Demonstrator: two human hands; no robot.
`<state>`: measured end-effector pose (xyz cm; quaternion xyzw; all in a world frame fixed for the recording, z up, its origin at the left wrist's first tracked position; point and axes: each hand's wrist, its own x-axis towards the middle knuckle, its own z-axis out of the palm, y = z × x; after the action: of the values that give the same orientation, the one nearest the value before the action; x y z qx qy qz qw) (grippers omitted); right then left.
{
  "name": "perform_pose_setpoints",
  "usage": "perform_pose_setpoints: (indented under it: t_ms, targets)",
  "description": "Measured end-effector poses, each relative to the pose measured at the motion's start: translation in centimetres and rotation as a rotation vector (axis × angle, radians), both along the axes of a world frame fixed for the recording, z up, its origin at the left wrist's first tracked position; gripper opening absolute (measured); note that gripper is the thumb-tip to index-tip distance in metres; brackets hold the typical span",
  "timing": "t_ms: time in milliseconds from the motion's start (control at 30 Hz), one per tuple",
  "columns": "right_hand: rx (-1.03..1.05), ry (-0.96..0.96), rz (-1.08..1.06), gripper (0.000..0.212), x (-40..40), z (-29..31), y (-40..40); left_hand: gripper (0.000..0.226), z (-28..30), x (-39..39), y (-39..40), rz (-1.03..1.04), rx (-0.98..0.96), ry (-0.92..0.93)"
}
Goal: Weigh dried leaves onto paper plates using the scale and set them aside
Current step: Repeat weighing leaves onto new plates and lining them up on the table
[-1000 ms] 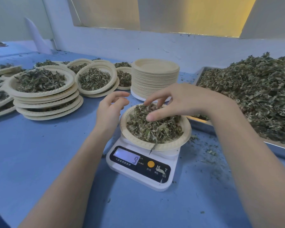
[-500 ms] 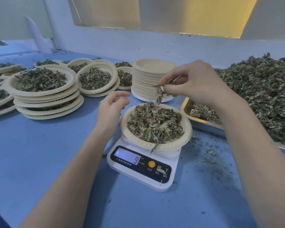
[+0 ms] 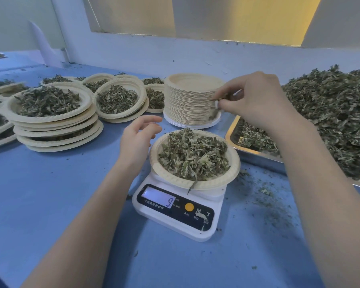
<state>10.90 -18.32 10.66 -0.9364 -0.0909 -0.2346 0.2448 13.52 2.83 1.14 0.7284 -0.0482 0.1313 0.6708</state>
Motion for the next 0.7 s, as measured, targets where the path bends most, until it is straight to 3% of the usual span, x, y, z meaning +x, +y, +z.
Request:
perform_pose_setpoints:
  t_ms: [133,300,433,700]
  targets:
    - [-0.411,0.207,-0.264,0.038,0.4,-0.6,-1.2,0.018,-0.1,0.0,-0.1,-0.006,-0.004,0.005]
    - [-0.137,0.377,0.205,0.028,-0.8,-0.2,1.5,0.018,0.0,0.0,-0.1,-0.002,-0.009,0.008]
    - [-0.207,0.520,0.496,0.026,-1.8,-0.3,3.5,0.020,0.1,-0.2,0.0,-0.014,-0.012,0.003]
    - [-0.445,0.559,0.479,0.030,-1.6,-1.4,5.2,0.019,0.1,-0.1,0.2,-0.003,-0.009,-0.007]
